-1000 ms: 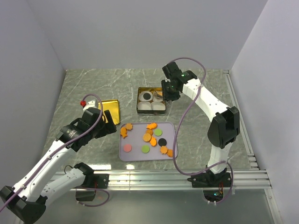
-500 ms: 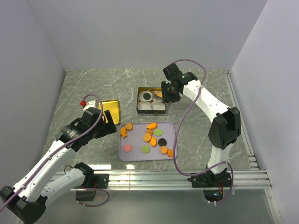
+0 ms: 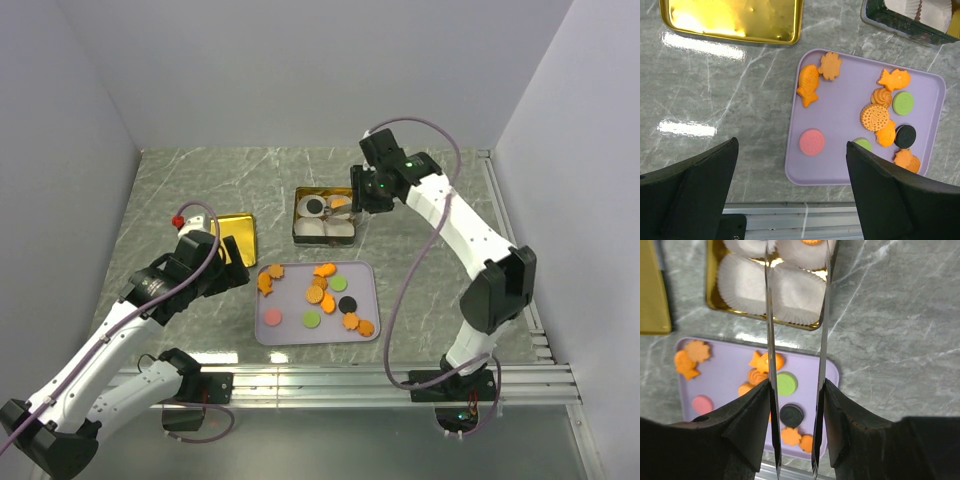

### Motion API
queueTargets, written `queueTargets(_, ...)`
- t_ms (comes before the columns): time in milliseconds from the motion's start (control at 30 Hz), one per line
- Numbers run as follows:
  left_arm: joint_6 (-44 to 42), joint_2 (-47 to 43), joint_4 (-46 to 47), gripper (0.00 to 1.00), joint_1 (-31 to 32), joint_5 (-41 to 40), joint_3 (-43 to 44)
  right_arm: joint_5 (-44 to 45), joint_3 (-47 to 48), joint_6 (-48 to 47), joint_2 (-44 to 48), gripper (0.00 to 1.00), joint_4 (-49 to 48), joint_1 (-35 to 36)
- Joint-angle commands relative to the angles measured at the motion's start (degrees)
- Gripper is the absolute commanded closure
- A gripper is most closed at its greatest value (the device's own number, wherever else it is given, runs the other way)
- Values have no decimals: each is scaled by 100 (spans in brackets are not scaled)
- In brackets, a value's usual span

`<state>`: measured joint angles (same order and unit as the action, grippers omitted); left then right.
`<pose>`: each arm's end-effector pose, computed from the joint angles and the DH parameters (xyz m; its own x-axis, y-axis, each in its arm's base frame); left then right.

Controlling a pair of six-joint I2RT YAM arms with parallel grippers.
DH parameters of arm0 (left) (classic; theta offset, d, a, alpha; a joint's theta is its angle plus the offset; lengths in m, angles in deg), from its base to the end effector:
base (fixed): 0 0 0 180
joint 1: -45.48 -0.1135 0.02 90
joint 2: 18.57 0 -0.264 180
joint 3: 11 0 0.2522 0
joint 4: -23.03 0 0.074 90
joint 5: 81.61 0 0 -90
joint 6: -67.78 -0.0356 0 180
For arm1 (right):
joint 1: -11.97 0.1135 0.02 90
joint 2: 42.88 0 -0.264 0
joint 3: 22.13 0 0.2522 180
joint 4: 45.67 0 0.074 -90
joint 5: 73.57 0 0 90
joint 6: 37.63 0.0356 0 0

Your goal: Pack the cookies

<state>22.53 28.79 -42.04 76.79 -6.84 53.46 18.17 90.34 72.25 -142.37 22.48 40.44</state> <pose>0.1371 -0.0724 0.3014 -0.6979 -0.3706 -0.6129 -0.1974 0.9221 -0.3328 0.3274 0.1763 0.3406 -0.8354 -0.0664 -0.5456 -0.1884 0.9671 0.1708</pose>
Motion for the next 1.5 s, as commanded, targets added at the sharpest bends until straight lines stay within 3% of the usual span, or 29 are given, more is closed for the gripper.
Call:
queueTargets(0, -37, -121, 165, 5, 24, 11, 81, -77, 123, 60, 763, 48, 10, 9)
queueTargets(467, 7, -165, 130, 6, 16, -42, 90, -183, -1838, 261, 2977, 45, -280, 800)
queueTargets(867, 16, -349, 130, 6, 24, -60, 98, 99, -2515, 938, 3637, 46, -210, 1424)
queueTargets(1133, 104, -455, 60, 6, 15, -192, 107, 221, -2330, 1062, 3541, 45, -183, 1460)
queueTargets(1300, 42, -481, 112, 6, 16, -86, 98, 853, -2165, 869, 2541, 42, 18, 1390)
queueTargets(1467, 86, -473, 77, 7, 24, -156, 107, 978, -2216, 816, 1776, 41, -331, 759)
